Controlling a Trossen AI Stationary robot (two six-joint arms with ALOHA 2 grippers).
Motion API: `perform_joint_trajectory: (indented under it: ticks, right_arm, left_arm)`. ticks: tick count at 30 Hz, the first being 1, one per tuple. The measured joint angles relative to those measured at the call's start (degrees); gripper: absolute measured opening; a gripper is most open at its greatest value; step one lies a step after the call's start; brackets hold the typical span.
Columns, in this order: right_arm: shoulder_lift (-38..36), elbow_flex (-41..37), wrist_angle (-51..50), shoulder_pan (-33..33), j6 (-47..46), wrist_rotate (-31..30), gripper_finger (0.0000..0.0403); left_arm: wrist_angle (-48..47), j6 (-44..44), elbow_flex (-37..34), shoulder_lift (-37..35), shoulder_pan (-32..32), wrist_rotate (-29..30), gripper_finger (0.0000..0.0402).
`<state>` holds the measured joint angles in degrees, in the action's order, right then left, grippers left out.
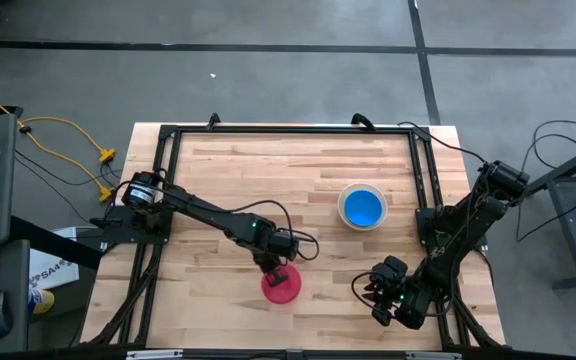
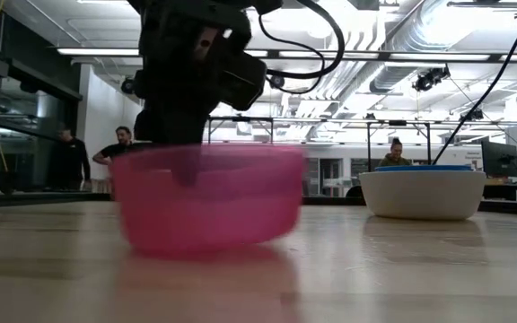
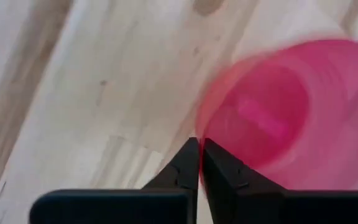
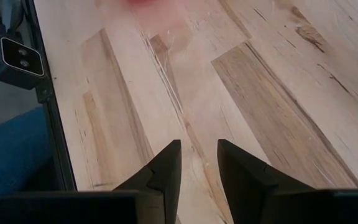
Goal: Nest bowls inside each other
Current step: Stack the red bowl on top of the blue bowl
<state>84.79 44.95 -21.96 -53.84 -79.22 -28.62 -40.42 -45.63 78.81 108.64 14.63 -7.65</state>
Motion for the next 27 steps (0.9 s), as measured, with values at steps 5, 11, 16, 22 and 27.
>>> perform_joint_trajectory:
  ticks: [5, 11, 16, 22, 27]
  right_arm:
    - [0.0, 0.0, 0.0, 0.0, 0.6, 0.0, 0.0098]
    - [0.0, 0.0, 0.2, 0.0, 1.1, 0.0, 0.0098]
    - [0.0, 0.0, 0.2, 0.0, 1.7, 0.0, 0.0098]
    - [0.0, 0.0, 2.8, 0.5, 11.0, -1.6, 0.0098]
    - [0.0, 0.0, 10.6, 3.9, 25.0, 0.9, 0.0098]
  left_arm:
    - [0.0, 2.3, 0.0, 0.0, 0.0, -4.1, 0.0007]
    - [0.4, 1.5, 0.0, 0.0, -0.4, -3.2, 0.0003]
    - [0.4, 1.4, 0.0, 0.0, -0.8, -1.3, 0.0002]
    - [-0.5, -0.1, 0.0, 0.0, -1.7, -1.0, 0.0001]
    - [-0.9, -1.2, 0.2, 0.0, -2.5, -0.9, 0.0001]
